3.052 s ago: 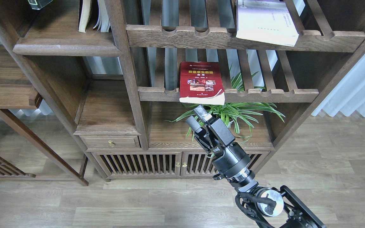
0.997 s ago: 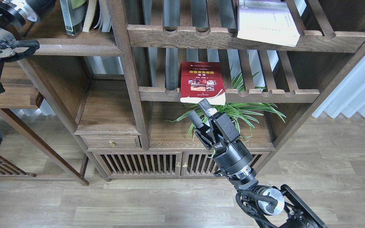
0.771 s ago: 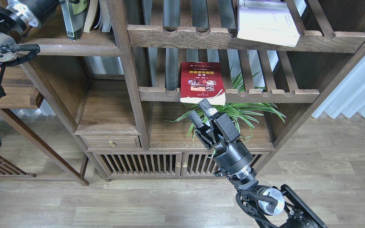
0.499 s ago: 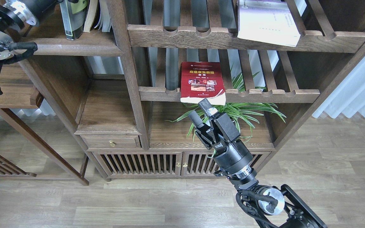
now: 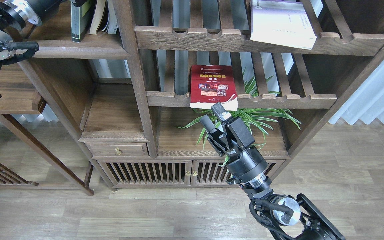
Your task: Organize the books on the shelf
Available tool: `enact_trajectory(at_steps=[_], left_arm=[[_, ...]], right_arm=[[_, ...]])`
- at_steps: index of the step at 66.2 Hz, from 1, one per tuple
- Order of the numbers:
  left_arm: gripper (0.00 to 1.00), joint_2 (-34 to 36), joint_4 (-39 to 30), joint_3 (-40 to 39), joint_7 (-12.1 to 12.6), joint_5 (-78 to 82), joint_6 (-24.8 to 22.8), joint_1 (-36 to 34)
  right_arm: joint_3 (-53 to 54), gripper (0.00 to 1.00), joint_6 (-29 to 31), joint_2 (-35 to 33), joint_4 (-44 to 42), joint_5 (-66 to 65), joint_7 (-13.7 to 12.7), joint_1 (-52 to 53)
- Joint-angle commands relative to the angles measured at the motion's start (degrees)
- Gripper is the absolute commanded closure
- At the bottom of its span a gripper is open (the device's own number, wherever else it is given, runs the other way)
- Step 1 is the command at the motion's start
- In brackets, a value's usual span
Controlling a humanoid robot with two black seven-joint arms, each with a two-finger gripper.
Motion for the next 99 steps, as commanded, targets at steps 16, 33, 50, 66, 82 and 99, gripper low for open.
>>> enact_trajectory(at_steps=[16,33,50,66,82,99], left_arm=[[0.08,7.77,-13.93,-1.74,0.80,-2.66,0.00,3.08],[0.08,16.03,-27.02,-5.59,3.62,-7.32,0.00,13.71],[0.05,16.21,-38.62,-15.26,7.74,-8.46,0.00,26.97],[0.04,15.51,-44.35,-16.94,8.62,-12.06,0.00,37.44],[0.05,13.22,-44.52,-17.38,9.42,-12.60,0.00,43.51],[0.05,12.17,-44.44,-17.55,9.24,-12.95,0.00,44.83]], right_arm=[[0.68,0.01,0.00,0.00,0.00,0.00,0.00,0.02],[0.60,0.01,0.00,0.00,-0.09,-0.09,0.00,-0.07],[0.51,0.02,0.00,0.00,0.08,-0.26,-0.09,0.54],[0.33,0.02,0.00,0.00,1.14,-0.44,-0.09,1.16],[3.93,0.02,0.00,0.00,0.88,-0.27,2.81,5.82],[12.36,0.02,-10.93,0.00,0.44,0.09,4.92,13.02]])
